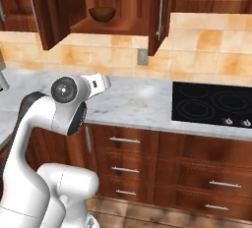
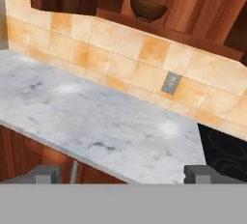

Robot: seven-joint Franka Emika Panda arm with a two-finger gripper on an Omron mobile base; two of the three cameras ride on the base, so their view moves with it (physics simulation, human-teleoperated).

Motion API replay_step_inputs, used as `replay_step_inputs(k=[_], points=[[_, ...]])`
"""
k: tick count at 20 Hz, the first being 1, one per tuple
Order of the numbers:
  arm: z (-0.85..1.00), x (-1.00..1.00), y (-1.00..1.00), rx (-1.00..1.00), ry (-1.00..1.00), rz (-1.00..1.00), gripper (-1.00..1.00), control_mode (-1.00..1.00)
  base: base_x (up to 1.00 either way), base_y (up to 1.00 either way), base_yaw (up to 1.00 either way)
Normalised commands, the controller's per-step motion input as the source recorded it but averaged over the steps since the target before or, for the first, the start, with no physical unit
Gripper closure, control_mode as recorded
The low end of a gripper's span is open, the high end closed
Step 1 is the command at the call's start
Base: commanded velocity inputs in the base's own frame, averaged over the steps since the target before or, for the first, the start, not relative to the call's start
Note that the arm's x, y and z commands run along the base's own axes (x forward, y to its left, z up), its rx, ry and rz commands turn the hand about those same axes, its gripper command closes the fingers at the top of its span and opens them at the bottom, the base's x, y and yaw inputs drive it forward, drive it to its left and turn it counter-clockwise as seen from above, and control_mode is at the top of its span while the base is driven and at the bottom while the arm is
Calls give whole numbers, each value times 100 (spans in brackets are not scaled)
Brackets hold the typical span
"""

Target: Take the smaller bowl and place it next to the appetizer plate on the dining counter , and place the larger bowl next to the plate with cooked food.

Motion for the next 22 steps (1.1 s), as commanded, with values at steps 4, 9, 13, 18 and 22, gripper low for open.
replay_step_inputs(k=[4, 9, 13, 18, 22], points=[[0, 0, 0, 0, 0, 0, -100, 100, 66, 8, 0], [0, 0, 0, 0, 0, 0, -100, 100, 75, 1, 0], [0, 0, 0, 0, 0, 0, -100, 100, 83, 14, 0], [0, 0, 0, 0, 0, 0, -100, 100, 87, 35, 0], [0, 0, 0, 0, 0, 0, -100, 100, 69, 38, -4]])
